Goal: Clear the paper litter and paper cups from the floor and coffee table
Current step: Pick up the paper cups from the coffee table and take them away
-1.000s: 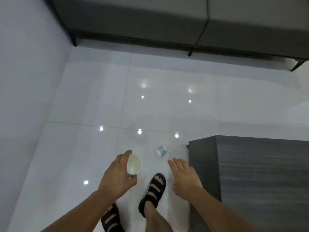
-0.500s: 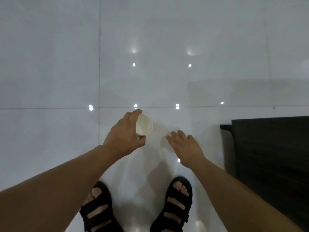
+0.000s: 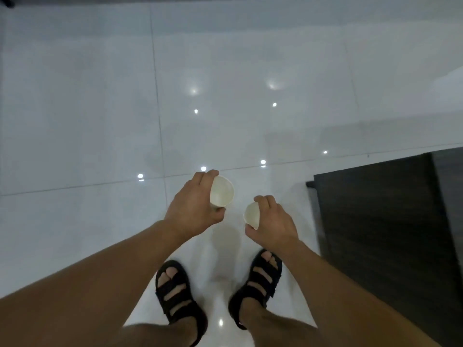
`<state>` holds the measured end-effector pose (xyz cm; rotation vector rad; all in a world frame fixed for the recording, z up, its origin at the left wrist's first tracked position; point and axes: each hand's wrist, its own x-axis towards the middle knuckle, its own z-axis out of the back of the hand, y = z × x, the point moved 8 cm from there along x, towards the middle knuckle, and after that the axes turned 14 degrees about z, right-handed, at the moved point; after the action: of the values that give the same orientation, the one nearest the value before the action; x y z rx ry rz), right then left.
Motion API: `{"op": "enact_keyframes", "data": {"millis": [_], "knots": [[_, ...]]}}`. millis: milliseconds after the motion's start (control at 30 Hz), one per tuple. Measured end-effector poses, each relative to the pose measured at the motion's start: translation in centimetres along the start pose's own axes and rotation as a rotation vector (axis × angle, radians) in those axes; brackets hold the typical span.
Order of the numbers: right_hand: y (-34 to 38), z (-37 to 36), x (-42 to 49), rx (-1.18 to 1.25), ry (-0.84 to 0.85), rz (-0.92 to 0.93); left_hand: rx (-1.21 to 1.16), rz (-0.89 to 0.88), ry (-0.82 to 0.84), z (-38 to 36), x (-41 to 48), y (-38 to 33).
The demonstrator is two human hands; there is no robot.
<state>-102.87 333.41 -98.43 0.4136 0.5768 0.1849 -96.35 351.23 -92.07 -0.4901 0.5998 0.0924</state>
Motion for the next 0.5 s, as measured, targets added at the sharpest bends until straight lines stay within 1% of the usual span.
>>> {"op": "enact_keyframes", "data": {"millis": [100, 300, 400, 500], "knots": [[3.2, 8.4, -5.5, 0.078, -0.144, -0.044, 0.012, -0.034, -0.025, 6.5, -4.3, -4.7], [8.5, 25.9, -18.1, 0.062, -0.372, -0.080, -0.008, -0.177, -0.037, 17.6, -14.2, -16.6], [10.7, 31.9, -25.4, 0.071, -0.459, -0.118, -0.012, -0.240, -0.045, 21.7, -19.6, -21.3], [12.5, 35.6, -33.9, 0.068, -0.572, -0.229, 0.027, -0.372, -0.017, 23.9, -25.6, -25.7]]}}
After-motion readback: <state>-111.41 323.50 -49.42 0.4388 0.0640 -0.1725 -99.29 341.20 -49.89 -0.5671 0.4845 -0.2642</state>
